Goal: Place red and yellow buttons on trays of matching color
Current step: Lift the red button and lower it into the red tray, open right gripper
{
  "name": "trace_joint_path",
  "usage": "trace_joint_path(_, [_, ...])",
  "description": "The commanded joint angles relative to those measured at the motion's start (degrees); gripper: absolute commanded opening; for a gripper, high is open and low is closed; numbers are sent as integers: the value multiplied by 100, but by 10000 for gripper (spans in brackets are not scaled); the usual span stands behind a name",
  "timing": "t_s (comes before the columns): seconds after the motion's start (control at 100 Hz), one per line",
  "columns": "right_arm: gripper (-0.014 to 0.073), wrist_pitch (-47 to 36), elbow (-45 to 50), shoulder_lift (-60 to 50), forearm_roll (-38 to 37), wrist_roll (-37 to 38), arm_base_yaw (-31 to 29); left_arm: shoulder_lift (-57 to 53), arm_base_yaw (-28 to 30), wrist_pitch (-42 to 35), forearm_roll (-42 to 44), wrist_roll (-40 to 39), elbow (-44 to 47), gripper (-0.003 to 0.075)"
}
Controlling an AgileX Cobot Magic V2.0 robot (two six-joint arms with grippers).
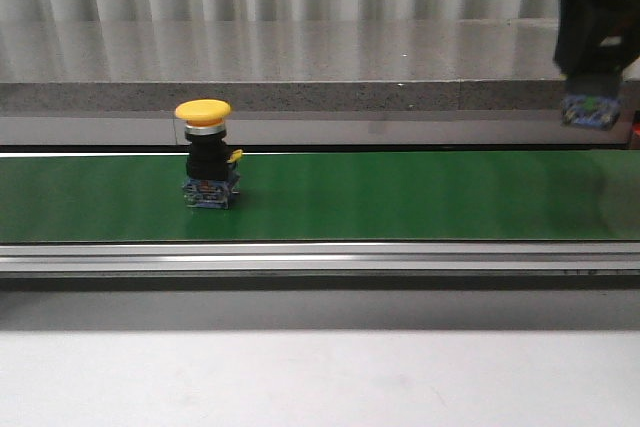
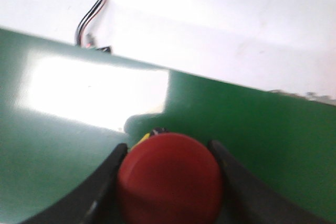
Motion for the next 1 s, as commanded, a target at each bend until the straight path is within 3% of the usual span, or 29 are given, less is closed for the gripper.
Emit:
trace_joint_path(0.0, [142,102,-569,-283,-167,-166,-469,-5,-40,-443,-59,-15,-156,-20])
trace_joint_path(0.24, [142,160,-1355,-283,-157,-294,-1843,-5,-40,-443,-59,-15,-156,-20])
trace_joint_path(0.55, [142,-279,-1508,107,-5,-294,-3355,-5,-40,-443,-59,-15,-156,-20])
trace_joint_path(0.72, [142,-520,-1719,654,272,-294,-3740,-5,-40,-443,-59,-15,-156,-20])
trace_joint_path(0.99, [142,-817,-2405,1491,287,-294,-3800,-5,-40,-443,-59,-15,-156,-20])
